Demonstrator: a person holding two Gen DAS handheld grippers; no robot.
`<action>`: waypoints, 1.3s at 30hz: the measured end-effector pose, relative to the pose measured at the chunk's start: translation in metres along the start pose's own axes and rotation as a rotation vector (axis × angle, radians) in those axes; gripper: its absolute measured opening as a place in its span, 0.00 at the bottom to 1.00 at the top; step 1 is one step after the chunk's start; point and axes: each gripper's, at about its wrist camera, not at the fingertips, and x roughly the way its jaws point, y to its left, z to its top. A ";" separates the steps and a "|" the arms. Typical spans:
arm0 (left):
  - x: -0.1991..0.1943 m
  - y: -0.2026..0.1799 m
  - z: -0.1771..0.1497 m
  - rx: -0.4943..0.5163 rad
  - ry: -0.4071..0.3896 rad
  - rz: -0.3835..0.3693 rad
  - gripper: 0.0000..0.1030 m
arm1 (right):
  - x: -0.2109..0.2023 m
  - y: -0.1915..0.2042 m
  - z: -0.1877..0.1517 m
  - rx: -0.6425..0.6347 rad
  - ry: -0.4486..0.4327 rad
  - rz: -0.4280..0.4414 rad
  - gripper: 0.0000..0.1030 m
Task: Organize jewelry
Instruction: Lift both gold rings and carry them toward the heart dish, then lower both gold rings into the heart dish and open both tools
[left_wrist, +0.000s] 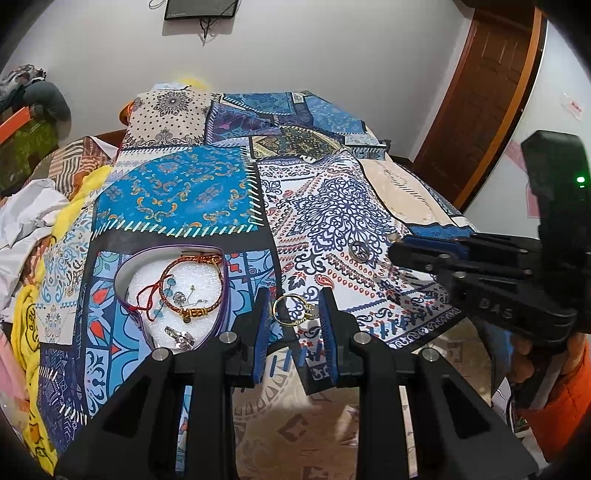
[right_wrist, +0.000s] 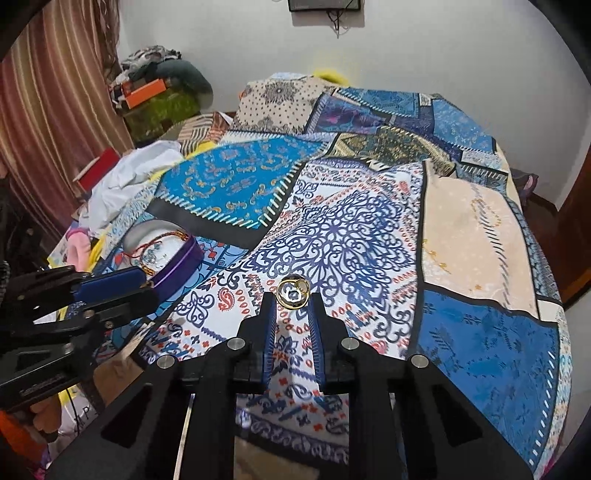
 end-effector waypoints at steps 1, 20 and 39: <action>-0.001 -0.001 0.000 0.002 -0.001 0.001 0.24 | -0.003 -0.001 -0.001 0.004 -0.006 0.001 0.15; -0.045 0.022 0.013 -0.013 -0.109 0.089 0.24 | -0.039 0.044 0.025 -0.050 -0.156 0.084 0.15; -0.055 0.087 0.021 -0.096 -0.145 0.162 0.24 | 0.019 0.091 0.045 -0.126 -0.067 0.188 0.15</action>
